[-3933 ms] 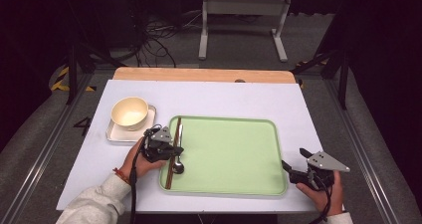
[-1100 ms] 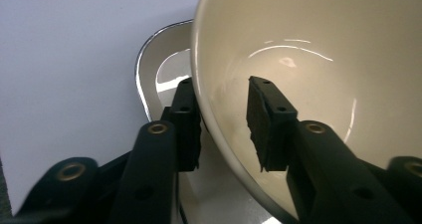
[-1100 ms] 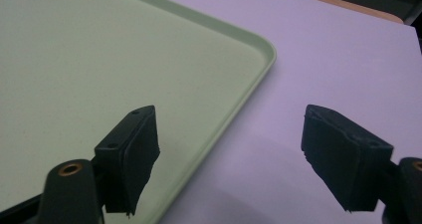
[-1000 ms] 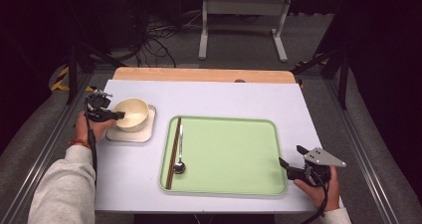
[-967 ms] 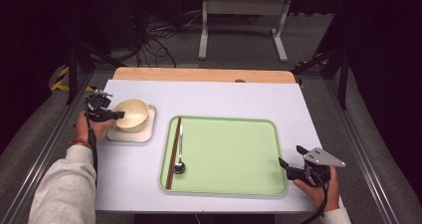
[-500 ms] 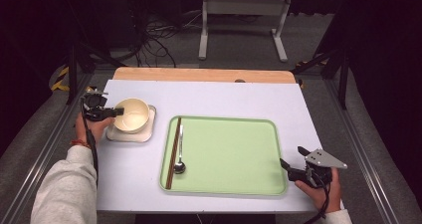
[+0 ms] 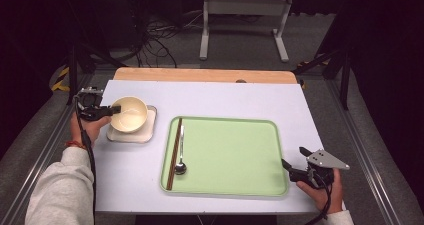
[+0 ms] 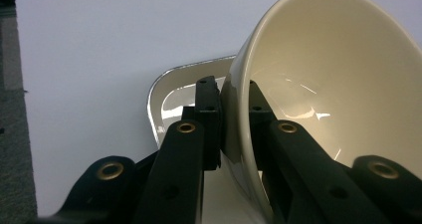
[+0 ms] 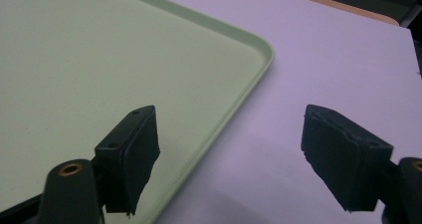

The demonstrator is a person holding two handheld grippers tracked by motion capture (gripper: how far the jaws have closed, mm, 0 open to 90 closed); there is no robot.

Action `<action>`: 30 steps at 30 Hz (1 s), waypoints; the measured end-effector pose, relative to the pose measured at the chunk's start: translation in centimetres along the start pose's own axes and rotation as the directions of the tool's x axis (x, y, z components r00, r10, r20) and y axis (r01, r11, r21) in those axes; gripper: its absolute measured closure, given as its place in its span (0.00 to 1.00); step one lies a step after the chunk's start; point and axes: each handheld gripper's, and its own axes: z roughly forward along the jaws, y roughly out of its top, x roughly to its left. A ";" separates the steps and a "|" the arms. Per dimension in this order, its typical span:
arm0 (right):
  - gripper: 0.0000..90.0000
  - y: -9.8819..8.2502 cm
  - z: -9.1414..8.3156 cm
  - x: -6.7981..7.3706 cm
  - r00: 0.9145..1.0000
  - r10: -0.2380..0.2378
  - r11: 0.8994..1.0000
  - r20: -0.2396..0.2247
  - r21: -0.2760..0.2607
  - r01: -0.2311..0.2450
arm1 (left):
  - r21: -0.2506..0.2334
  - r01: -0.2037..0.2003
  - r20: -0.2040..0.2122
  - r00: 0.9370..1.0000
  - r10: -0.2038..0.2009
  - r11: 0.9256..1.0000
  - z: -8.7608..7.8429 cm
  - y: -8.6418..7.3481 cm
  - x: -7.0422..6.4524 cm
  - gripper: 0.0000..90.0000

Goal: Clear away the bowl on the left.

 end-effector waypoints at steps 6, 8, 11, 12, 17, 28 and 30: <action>0.26 0.0 -0.1 0.0 1.000 0.002 1.000 0.004 -0.003 -0.002 | -0.037 -0.017 0.024 1.000 0.018 0.999 -1.0 1.1 -1.1 0.92; 0.26 0.0 -0.1 0.0 1.000 0.002 1.000 0.005 -0.003 -0.002 | -0.043 -0.027 0.035 0.999 0.028 0.999 -1.2 1.5 -1.6 0.92; 0.26 0.0 -0.1 0.0 1.000 0.003 1.000 0.005 -0.004 -0.003 | -0.048 -0.043 0.043 0.998 0.045 0.998 -1.3 1.8 -2.3 0.92; 0.26 0.0 -0.1 0.0 1.000 0.002 1.000 0.006 -0.005 -0.002 | -0.050 -0.051 0.052 0.997 0.054 0.997 -1.3 2.0 -2.6 0.92; 0.26 0.0 -0.2 -0.1 1.000 0.004 1.000 0.008 -0.008 -0.004 | -0.064 -0.085 0.104 0.990 0.092 0.994 -0.7 2.9 -4.9 0.92; 0.26 0.0 -0.4 -0.1 1.000 0.006 1.000 0.010 -0.010 -0.006 | -0.069 -0.148 0.226 0.961 0.160 0.987 2.1 4.0 -10.0 0.92; 0.26 -0.1 -0.4 -0.1 1.000 0.006 1.000 0.012 -0.008 -0.006 | -0.058 -0.159 0.254 0.952 0.169 0.986 3.0 4.1 -11.3 0.92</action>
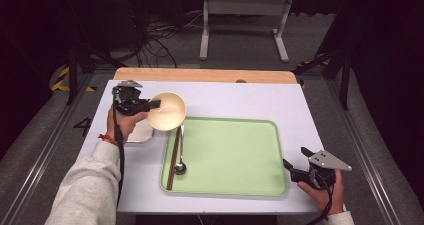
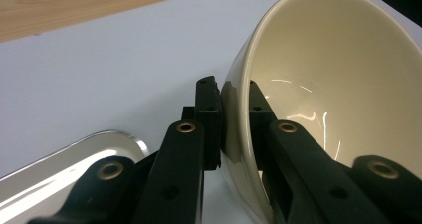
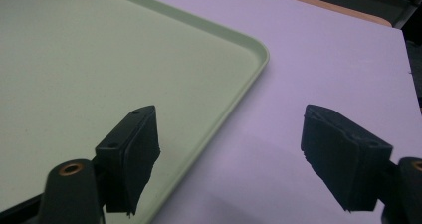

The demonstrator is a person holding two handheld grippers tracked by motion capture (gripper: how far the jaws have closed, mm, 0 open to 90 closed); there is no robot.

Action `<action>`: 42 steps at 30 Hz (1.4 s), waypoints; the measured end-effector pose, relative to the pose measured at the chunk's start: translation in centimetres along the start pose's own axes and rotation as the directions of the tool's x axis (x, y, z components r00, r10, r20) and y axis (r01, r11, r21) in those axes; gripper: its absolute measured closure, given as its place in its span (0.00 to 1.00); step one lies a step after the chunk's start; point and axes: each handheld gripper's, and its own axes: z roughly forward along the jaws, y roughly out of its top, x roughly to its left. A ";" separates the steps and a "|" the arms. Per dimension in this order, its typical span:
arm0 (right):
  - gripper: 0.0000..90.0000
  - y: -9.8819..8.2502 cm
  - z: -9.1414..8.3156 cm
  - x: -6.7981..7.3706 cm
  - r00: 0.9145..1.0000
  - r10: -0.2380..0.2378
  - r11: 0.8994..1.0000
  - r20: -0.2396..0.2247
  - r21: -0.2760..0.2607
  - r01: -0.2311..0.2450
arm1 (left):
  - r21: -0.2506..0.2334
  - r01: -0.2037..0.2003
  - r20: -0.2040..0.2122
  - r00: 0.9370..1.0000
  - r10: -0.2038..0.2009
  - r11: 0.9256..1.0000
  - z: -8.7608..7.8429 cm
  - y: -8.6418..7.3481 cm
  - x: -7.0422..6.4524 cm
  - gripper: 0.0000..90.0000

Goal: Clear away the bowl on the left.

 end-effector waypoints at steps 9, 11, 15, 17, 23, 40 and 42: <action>0.26 -0.1 -0.1 0.0 1.000 0.003 1.000 0.002 0.000 -0.003 | 0.048 -0.037 0.094 0.995 0.032 0.998 4.6 0.3 -3.5 0.92; 0.26 -0.1 -0.1 0.0 1.000 0.003 1.000 0.002 0.000 -0.003 | 0.062 -0.054 0.112 0.993 0.047 0.997 5.6 0.3 -4.2 0.92; 0.26 -0.1 -0.1 0.0 1.000 0.001 1.000 0.000 -0.002 -0.001 | 0.092 -0.075 0.125 0.990 0.063 0.993 7.3 0.2 -5.2 0.92; 0.26 -0.1 -0.1 -0.1 1.000 0.002 1.000 0.001 0.000 -0.002 | 0.109 -0.078 0.128 0.990 0.064 0.991 8.0 0.1 -5.4 0.92; 0.26 -0.1 -0.1 -0.1 1.000 0.002 1.000 -0.001 0.002 -0.002 | 0.135 -0.067 0.116 0.992 0.052 0.989 9.5 -0.2 -5.2 0.91; 0.26 -0.2 0.0 0.0 1.000 -0.001 1.000 -0.005 0.009 0.001 | 0.073 0.012 0.035 0.999 -0.015 0.997 10.1 -0.4 -3.6 0.91; 0.26 -0.2 0.0 0.0 1.000 0.000 1.000 -0.006 0.010 0.000 | 0.065 0.002 0.027 1.000 -0.004 0.998 10.3 -0.3 -3.7 0.90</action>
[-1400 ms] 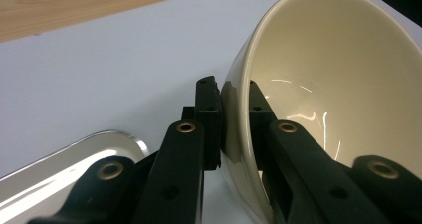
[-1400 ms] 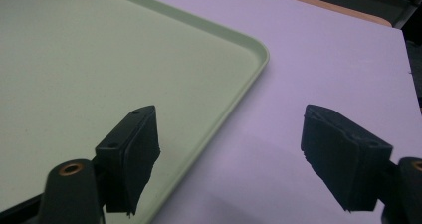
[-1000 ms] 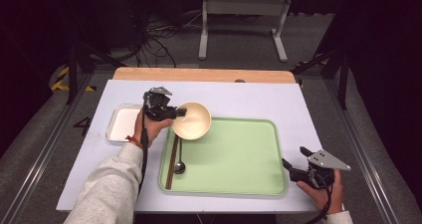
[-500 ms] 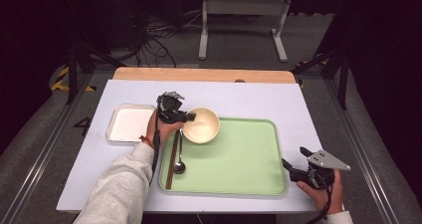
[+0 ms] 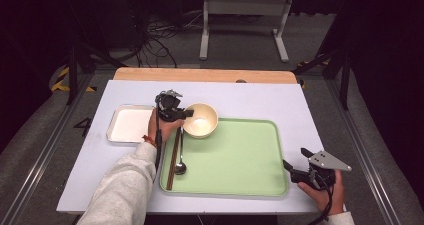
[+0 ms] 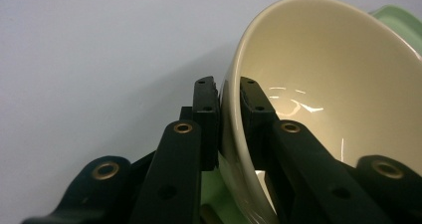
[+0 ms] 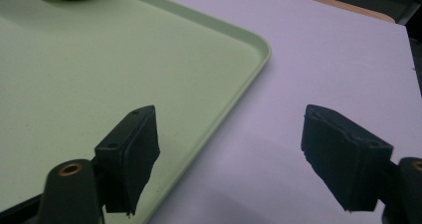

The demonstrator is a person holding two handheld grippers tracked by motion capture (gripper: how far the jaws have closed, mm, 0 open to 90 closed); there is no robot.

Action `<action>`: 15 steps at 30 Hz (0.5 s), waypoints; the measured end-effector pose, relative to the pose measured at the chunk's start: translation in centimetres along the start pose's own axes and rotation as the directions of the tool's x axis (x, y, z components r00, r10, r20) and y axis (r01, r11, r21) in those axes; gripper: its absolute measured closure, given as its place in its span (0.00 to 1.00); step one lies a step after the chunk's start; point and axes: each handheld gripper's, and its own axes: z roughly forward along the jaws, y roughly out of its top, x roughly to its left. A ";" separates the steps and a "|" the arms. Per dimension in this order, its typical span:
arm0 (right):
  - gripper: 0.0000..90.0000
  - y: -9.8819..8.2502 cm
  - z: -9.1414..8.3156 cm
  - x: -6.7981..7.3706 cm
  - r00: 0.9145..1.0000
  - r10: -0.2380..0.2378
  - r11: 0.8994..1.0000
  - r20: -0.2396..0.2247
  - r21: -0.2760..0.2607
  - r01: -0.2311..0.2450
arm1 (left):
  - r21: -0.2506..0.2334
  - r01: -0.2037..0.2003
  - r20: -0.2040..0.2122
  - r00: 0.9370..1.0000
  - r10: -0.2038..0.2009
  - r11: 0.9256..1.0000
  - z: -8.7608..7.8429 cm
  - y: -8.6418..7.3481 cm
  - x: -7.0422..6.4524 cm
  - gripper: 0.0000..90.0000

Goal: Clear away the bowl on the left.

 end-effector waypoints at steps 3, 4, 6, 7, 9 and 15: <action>0.26 0.0 0.0 0.0 1.000 0.000 1.000 0.000 0.000 0.000 | -0.010 0.002 0.010 1.000 -0.002 1.000 0.1 0.1 -0.1 0.90; 0.26 0.0 0.0 0.0 1.000 0.000 1.000 0.000 -0.002 0.000 | -0.011 0.004 0.013 1.000 -0.004 1.000 0.2 0.2 -0.1 0.89; 0.26 0.0 0.0 0.0 1.000 0.000 1.000 0.000 -0.001 0.000 | -0.014 0.000 0.013 1.000 0.000 1.000 0.2 0.2 -0.2 0.89; 0.26 0.0 0.0 -0.1 1.000 0.001 1.000 -0.001 -0.001 -0.001 | -0.019 -0.002 0.014 1.000 0.002 1.000 0.1 0.3 -0.2 0.89; 0.26 0.0 0.0 0.0 1.000 0.000 1.000 0.000 0.000 0.000 | -0.030 -0.004 0.014 1.000 0.005 1.000 -0.1 0.3 -0.1 0.89; 0.26 0.0 -0.1 0.0 1.000 -0.001 1.000 0.000 -0.002 0.001 | -0.072 -0.014 0.019 1.000 0.016 0.997 -1.8 0.5 0.3 0.86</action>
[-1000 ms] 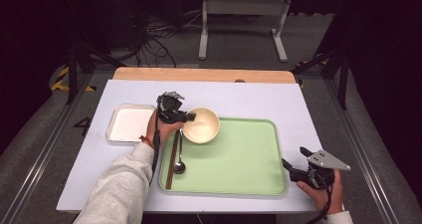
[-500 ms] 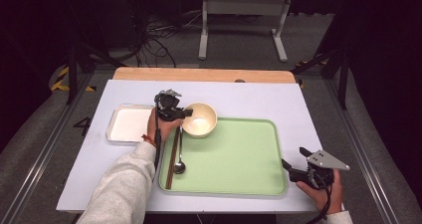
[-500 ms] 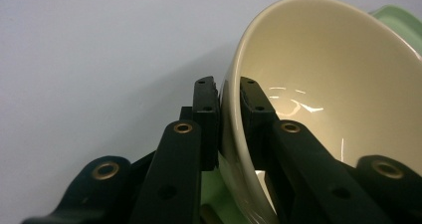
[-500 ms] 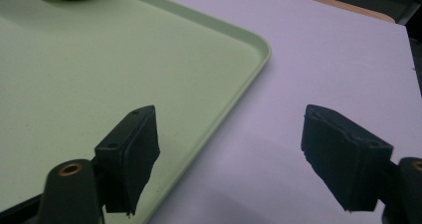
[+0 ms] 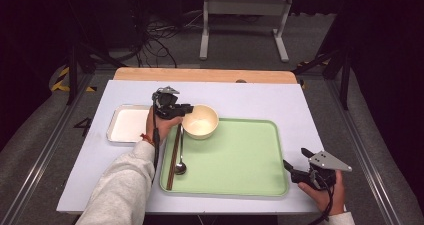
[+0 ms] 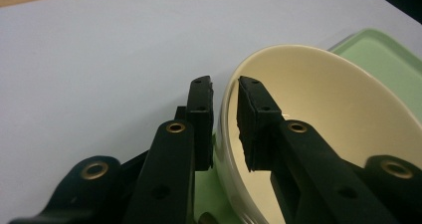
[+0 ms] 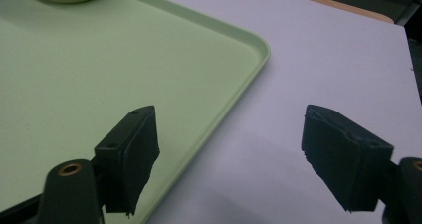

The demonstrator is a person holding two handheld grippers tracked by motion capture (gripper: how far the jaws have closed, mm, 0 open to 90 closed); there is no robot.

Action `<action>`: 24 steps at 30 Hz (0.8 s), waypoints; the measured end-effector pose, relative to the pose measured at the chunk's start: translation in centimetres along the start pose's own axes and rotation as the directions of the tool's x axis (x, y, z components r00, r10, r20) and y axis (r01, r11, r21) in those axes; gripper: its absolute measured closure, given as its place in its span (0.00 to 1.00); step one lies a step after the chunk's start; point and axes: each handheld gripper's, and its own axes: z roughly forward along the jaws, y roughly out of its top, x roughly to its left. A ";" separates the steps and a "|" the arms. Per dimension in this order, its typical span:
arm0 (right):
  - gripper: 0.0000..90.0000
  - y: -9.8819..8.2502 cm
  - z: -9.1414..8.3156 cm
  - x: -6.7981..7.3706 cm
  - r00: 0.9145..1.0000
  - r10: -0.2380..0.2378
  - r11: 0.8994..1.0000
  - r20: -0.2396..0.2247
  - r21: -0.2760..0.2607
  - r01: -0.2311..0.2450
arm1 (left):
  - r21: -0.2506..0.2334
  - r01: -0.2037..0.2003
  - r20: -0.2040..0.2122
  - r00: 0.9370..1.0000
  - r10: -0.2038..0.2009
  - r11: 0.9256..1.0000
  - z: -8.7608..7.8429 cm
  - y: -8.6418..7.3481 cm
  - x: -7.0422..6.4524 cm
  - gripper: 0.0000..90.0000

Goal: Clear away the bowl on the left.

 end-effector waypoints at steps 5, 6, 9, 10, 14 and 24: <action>0.26 0.1 0.0 0.1 1.000 -0.002 1.000 0.000 -0.001 0.002 | -0.019 -0.010 -0.005 1.000 0.010 1.000 -1.5 0.1 0.4 0.86; 0.26 0.1 0.0 0.1 1.000 -0.004 1.000 0.000 0.000 0.004 | -0.016 -0.014 0.001 1.000 0.014 1.000 -1.8 0.1 0.3 0.87; 0.26 0.1 0.0 0.1 1.000 -0.002 1.000 0.001 0.001 0.002 | -0.025 -0.043 0.010 0.999 0.043 0.999 -2.6 0.1 0.3 0.86; 0.26 0.1 0.0 0.1 1.000 -0.004 1.000 -0.001 0.000 0.004 | -0.023 -0.046 0.009 0.999 0.046 0.999 -2.9 0.1 0.2 0.86; 0.26 0.0 0.0 0.1 1.000 -0.004 1.000 0.001 0.001 0.004 | -0.028 -0.081 0.001 0.997 0.081 0.996 -4.2 0.0 0.3 0.85; 0.26 0.1 0.0 0.1 1.000 -0.003 1.000 -0.001 0.000 0.003 | -0.025 -0.138 -0.041 0.990 0.137 0.990 -7.9 -1.1 0.9 0.82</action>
